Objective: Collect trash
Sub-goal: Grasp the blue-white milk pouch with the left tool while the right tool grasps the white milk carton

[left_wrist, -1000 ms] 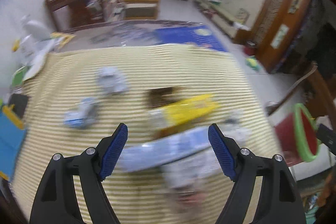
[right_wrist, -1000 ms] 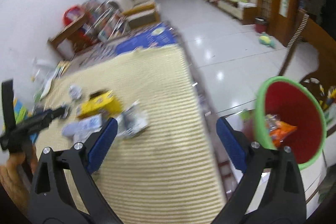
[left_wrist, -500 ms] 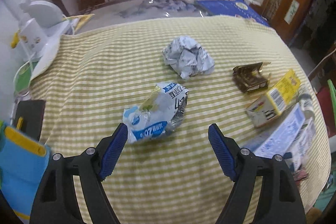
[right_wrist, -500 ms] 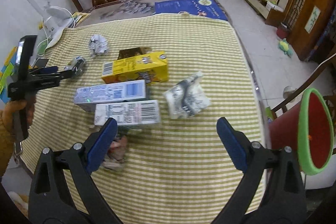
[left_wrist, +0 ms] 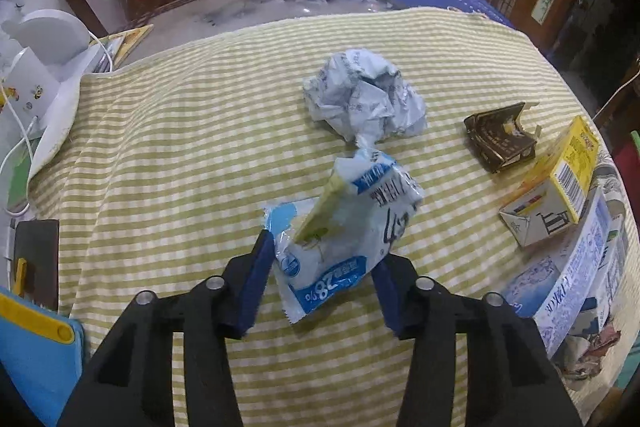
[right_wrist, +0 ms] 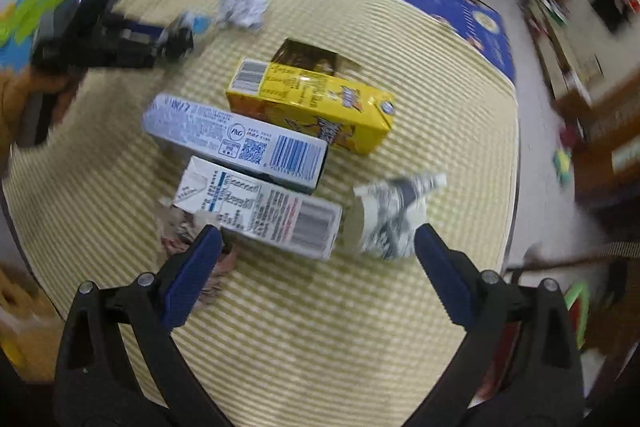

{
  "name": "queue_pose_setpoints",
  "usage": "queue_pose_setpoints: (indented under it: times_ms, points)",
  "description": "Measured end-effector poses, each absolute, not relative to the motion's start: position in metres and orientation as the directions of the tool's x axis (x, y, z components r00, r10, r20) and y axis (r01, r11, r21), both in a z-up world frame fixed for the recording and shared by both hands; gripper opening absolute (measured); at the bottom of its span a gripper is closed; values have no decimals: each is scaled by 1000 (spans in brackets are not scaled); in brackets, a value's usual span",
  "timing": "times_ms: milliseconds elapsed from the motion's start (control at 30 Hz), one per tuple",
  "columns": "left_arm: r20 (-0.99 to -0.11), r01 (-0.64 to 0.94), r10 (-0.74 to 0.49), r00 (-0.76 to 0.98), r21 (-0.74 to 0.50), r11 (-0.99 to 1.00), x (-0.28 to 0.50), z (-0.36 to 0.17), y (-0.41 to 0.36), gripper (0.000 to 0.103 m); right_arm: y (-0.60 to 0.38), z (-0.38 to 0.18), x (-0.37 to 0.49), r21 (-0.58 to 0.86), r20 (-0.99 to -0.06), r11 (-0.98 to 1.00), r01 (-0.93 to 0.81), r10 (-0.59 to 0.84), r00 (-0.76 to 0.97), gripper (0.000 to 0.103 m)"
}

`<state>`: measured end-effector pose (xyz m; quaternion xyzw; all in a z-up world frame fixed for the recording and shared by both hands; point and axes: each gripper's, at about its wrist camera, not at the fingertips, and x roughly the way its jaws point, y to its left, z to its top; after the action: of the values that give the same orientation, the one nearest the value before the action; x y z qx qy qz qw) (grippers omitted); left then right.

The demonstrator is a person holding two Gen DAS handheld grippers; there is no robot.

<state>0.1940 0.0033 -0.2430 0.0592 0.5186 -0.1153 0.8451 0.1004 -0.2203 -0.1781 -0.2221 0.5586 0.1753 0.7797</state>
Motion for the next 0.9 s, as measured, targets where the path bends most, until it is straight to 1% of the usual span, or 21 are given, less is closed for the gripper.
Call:
queue_pose_setpoints:
  times_ms: [100, 233, 300, 367, 400, 433, 467, 500, 533, 633, 667, 733, 767, 800, 867, 900]
  points:
    - [-882, 244, -152, 446, -44, 969, 189, -235, 11, 42, -211, -191, 110, -138, -977, 738, -660, 6, 211, 95]
    - [-880, 213, -183, 438, -96, 972, 181, -227, 22, 42, -195, -205, 114, -101, -994, 609, -787, -22, 110, 95]
    - [-884, 204, -190, 428, -110, 973, 176, -226, 26, 44, -188, -213, 115, -76, -997, 564, -822, -40, 64, 91]
    - [-888, 201, -192, 418, -116, 973, 172, -227, 27, 46, -182, -221, 116, -53, -998, 535, -843, -58, 26, 67]
    - [-890, 202, -193, 412, -118, 972, 169, -229, 27, 47, -180, -224, 115, -16, -998, 525, -851, -56, -16, 60]
    - [-891, 202, -192, 410, -117, 972, 170, -230, 28, 47, -177, -225, 115, 25, -998, 522, -853, -43, -55, 49]
    - [-893, 203, -189, 407, -114, 973, 168, -231, 28, 47, -175, -225, 112, 72, -995, 516, -854, -23, -98, 43]
    - [-895, 203, -189, 404, -113, 973, 168, -232, 28, 47, -171, -224, 107, 115, -991, 497, -860, 0, -132, 41]
    - [-896, 204, -189, 401, -113, 972, 168, -233, 28, 47, -168, -224, 104, 129, -990, 484, -865, 7, -144, 40]
    - [-901, 205, -182, 394, -108, 973, 170, -238, 27, 49, -165, -226, 104, 130, -990, 503, -854, 20, -138, 40]
    - [-902, 205, -180, 392, -105, 973, 171, -238, 26, 50, -166, -225, 107, 136, -990, 532, -835, 46, -132, 40]
    - [-901, 207, -179, 395, -102, 973, 173, -238, 25, 63, -166, -223, 112, 154, -988, 572, -806, 92, -124, 40]
    - [-898, 203, -172, 406, -95, 975, 173, -237, 24, 76, -165, -222, 114, 167, -986, 589, -791, 123, -116, 41]
    - [-893, 201, -177, 414, -100, 974, 173, -236, 25, 77, -164, -222, 117, 174, -984, 595, -784, 139, -113, 42]
    - [-894, 201, -188, 407, -113, 973, 176, -236, 25, 77, -162, -225, 121, 163, -985, 612, -773, 145, -93, 52]
    - [-895, 201, -185, 405, -110, 973, 177, -237, 24, 77, -161, -228, 122, 162, -985, 625, -763, 148, -88, 55]
